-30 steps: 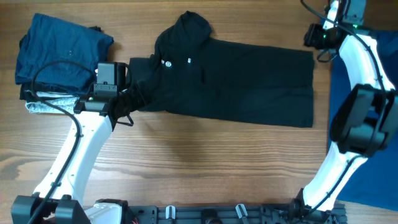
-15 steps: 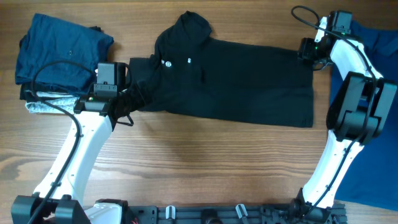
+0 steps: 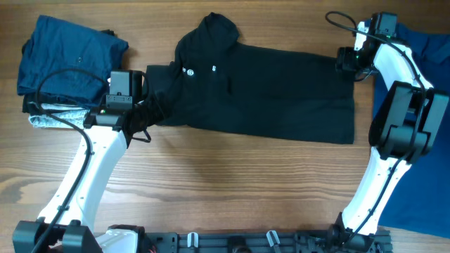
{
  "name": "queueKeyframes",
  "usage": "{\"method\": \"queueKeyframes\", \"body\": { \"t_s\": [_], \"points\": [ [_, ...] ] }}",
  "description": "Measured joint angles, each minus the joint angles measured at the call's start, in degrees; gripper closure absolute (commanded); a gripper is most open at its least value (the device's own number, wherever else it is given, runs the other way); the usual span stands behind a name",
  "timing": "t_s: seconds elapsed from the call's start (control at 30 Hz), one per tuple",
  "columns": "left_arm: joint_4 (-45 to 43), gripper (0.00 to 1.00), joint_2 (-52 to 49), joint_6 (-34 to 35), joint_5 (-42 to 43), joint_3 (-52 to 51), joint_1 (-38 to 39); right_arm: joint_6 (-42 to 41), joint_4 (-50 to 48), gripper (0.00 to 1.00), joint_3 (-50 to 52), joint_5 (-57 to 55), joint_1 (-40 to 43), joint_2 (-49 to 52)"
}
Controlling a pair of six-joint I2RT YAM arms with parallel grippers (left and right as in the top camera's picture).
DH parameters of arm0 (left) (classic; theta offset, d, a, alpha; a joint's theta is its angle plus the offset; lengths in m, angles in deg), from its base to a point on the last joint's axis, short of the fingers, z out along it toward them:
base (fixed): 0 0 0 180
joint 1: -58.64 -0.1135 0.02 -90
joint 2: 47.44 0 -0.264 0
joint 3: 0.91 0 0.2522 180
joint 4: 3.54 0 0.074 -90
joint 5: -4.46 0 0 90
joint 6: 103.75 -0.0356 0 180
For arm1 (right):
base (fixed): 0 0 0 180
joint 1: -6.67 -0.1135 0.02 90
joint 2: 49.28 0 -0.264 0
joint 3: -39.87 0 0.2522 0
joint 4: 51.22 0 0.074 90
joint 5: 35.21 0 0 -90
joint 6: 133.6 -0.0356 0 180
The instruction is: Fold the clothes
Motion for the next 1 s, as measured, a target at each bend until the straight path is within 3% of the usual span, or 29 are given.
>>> {"method": "queueKeyframes", "body": {
  "t_s": [0.1,0.2,0.3,0.43,0.6,0.67,0.77,0.83,0.9,0.97,1.0],
  "points": [
    [0.0,0.0,0.0,0.0,0.0,0.0,0.0,0.79,3.52,0.16,-3.32,-0.13,0.0,0.55],
    [0.04,0.0,0.0,0.0,0.0,-0.02,0.0,1.03,10.8,0.28,-9.7,0.07,0.0,0.61],
    [0.0,0.0,0.0,0.0,0.0,0.0,0.0,4.04,13.64,0.28,-11.32,2.08,0.04,0.59],
    [0.0,0.0,0.0,0.0,0.0,0.0,0.0,11.17,13.35,0.2,-11.32,3.37,0.04,1.88],
    [0.02,0.0,0.0,0.0,0.0,0.0,0.0,14.19,7.04,0.22,-11.32,1.53,0.11,5.84],
    [0.0,0.0,-0.02,0.0,0.0,0.0,0.0,14.34,6.84,0.33,-11.32,1.55,0.15,5.86],
    [0.0,0.0,-0.02,0.0,0.0,0.0,0.0,15.04,7.37,0.64,-11.32,1.79,0.09,5.88],
    [0.02,0.0,-0.02,0.0,0.0,0.0,0.0,15.26,7.93,0.76,-11.32,1.86,0.04,5.88],
    [0.0,0.0,-0.02,0.0,0.0,-0.02,0.0,15.37,8.13,0.81,-11.32,1.86,0.04,5.86],
    [0.0,0.0,-0.02,-0.02,0.0,0.0,0.0,15.37,8.15,0.96,-11.32,1.86,0.04,5.88],
    [0.02,0.0,-0.02,-0.02,0.0,0.0,0.0,15.37,8.09,0.95,-11.32,1.81,0.04,5.88]
  ]
}}
